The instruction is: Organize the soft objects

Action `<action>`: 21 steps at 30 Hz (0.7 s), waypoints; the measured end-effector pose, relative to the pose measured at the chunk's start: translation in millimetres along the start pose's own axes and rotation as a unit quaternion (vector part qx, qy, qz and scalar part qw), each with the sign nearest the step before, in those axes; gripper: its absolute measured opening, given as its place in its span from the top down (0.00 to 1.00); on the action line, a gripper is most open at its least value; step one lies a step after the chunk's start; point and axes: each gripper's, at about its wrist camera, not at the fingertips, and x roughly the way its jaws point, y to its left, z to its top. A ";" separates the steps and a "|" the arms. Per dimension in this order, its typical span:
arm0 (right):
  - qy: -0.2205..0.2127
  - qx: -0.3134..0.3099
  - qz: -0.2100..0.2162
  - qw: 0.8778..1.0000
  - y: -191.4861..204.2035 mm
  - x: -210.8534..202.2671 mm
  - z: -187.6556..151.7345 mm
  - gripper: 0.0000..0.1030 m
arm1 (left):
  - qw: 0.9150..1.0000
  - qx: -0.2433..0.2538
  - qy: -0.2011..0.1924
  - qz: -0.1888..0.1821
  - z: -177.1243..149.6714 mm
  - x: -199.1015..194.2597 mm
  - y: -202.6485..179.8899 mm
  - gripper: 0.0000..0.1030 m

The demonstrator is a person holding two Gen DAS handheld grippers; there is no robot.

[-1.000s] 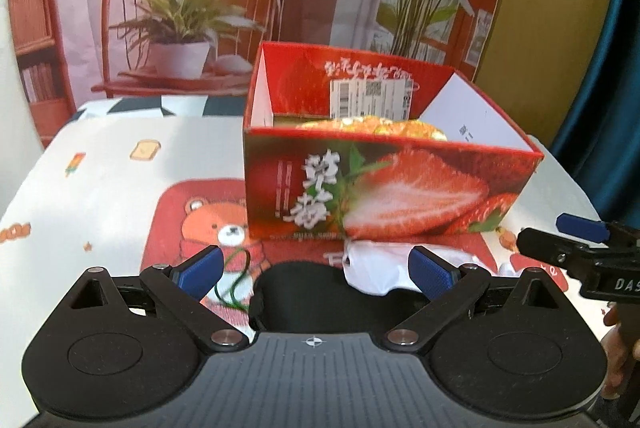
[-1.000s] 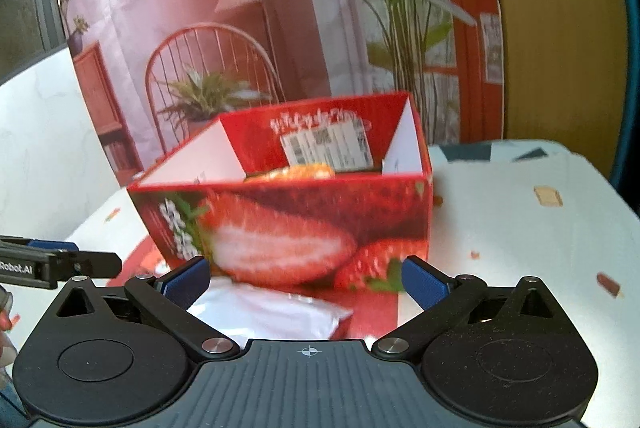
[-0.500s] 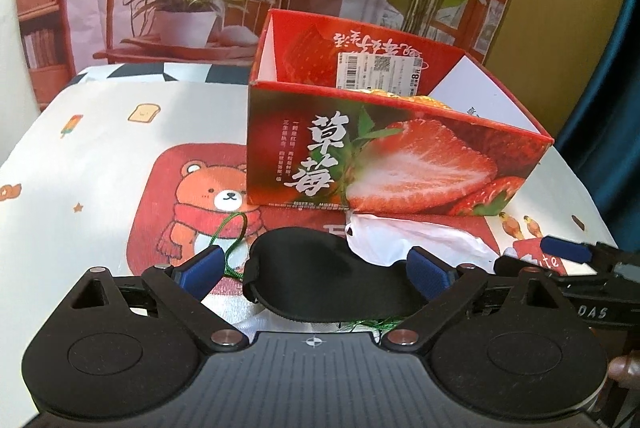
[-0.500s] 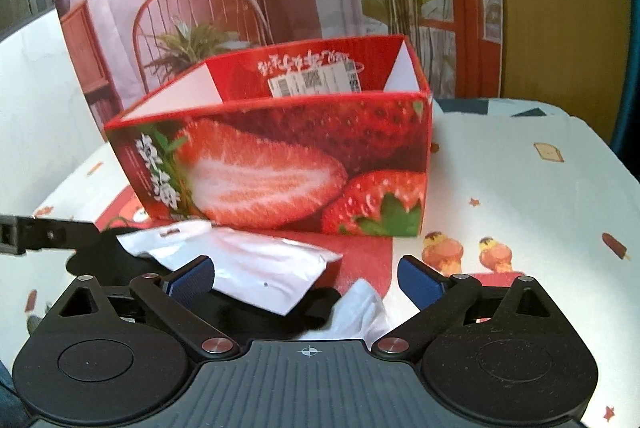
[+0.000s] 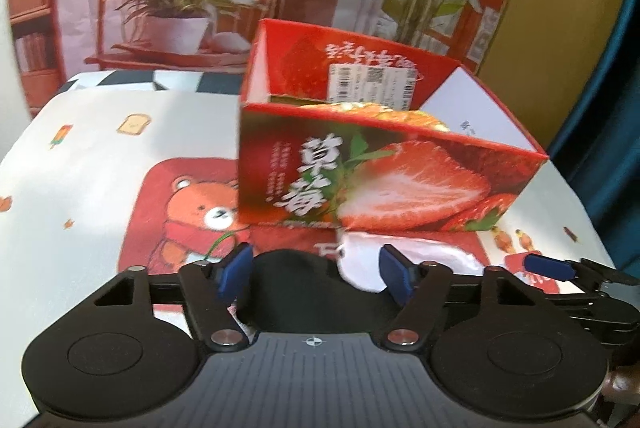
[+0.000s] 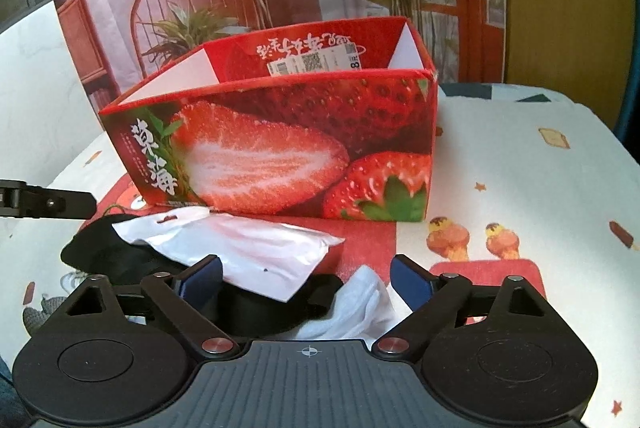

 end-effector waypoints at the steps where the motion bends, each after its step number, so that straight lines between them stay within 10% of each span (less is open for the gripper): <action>1: -0.002 0.003 0.003 1.000 -0.5 -0.4 1.9 0.16 | 1.000 0.002 0.000 -0.004 1.7 1.6 -1.9 0.35; 21: 0.022 -0.081 0.007 0.996 15.7 7.3 0.6 0.28 | 0.999 0.022 0.035 -0.005 -20.3 25.0 -7.1 0.35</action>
